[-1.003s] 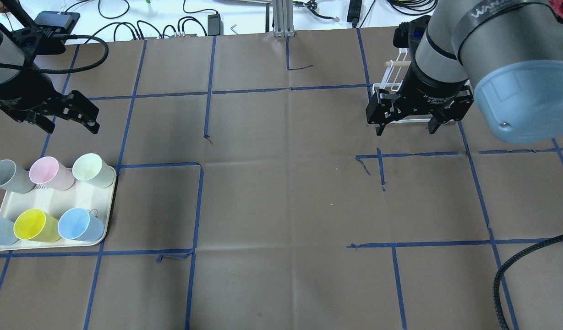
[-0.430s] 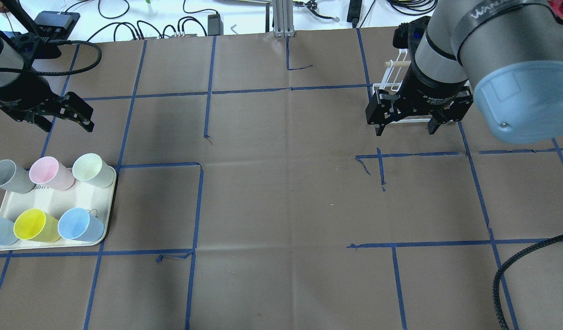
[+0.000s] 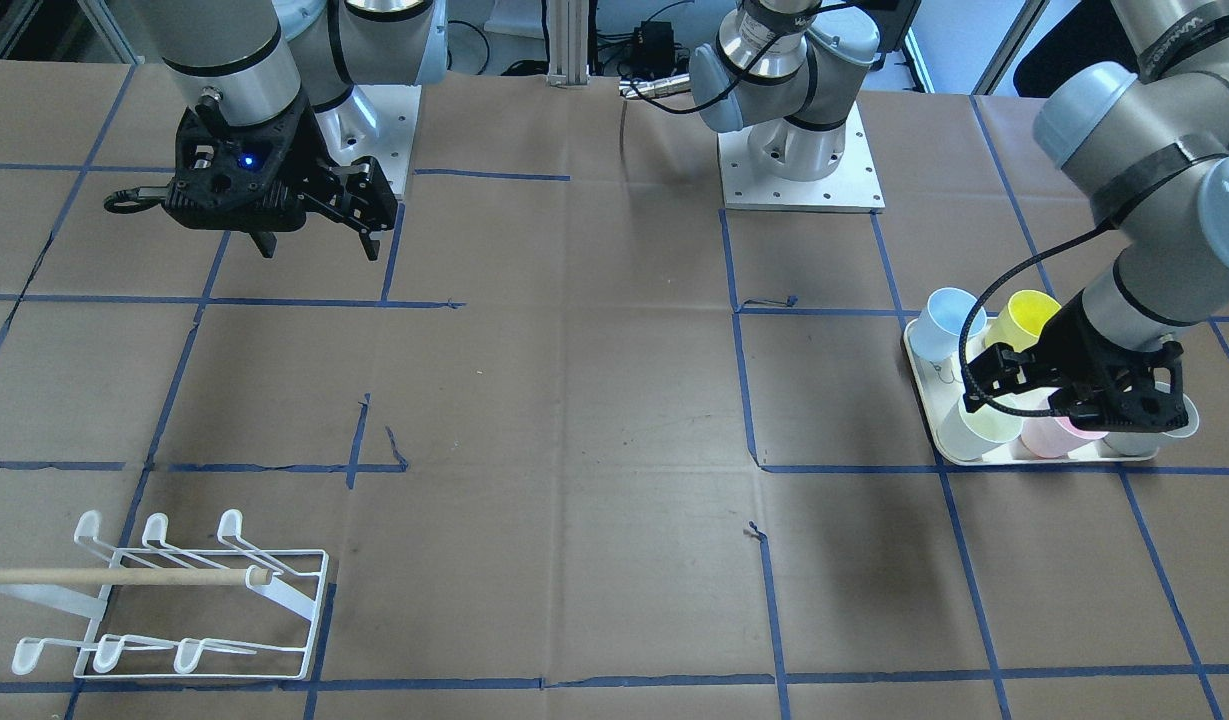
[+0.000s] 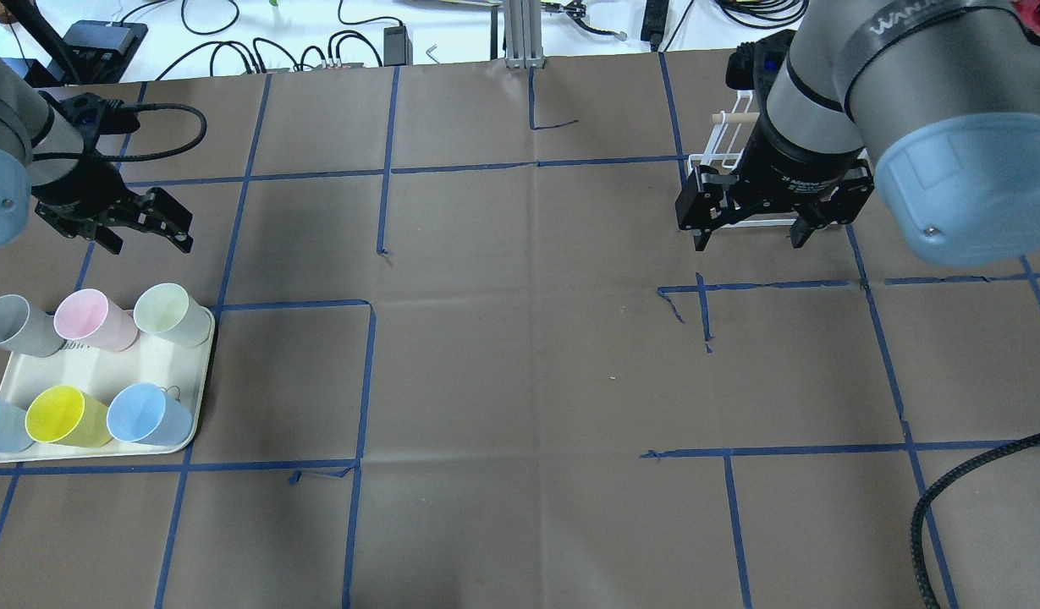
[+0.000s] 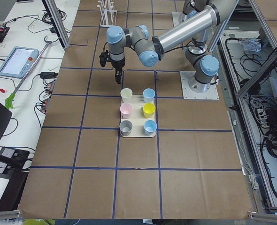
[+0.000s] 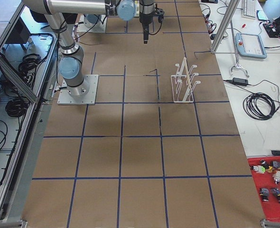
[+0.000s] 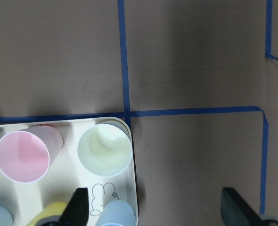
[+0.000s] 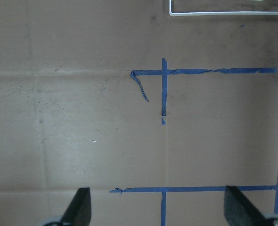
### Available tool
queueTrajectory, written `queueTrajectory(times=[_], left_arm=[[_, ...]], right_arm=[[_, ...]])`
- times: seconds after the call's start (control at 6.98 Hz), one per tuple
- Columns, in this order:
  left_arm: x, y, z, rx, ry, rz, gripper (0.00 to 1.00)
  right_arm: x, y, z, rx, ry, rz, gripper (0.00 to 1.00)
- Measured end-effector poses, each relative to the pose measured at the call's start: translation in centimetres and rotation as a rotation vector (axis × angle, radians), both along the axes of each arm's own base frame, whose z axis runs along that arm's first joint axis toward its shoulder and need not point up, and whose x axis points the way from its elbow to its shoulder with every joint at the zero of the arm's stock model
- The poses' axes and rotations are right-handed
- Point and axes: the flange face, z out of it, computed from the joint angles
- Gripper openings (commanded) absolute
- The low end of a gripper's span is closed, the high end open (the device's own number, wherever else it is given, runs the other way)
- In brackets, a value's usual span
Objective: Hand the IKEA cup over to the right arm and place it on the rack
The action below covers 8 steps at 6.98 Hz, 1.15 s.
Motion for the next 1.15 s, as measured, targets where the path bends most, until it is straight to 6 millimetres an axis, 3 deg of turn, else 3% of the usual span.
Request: queueTrajectory(times=[0.43, 1.15], left_arm=[[1.4, 2.5, -5.4, 0.014, 0.002, 0.044, 0.99], [1.1, 4.0, -8.4, 0.067, 0.028, 0.052, 0.99]], right_arm=[[0.0, 0.0, 0.0, 0.000, -0.002, 0.000, 1.00], [0.2, -0.2, -0.3, -0.009, -0.013, 0.000, 1.00]])
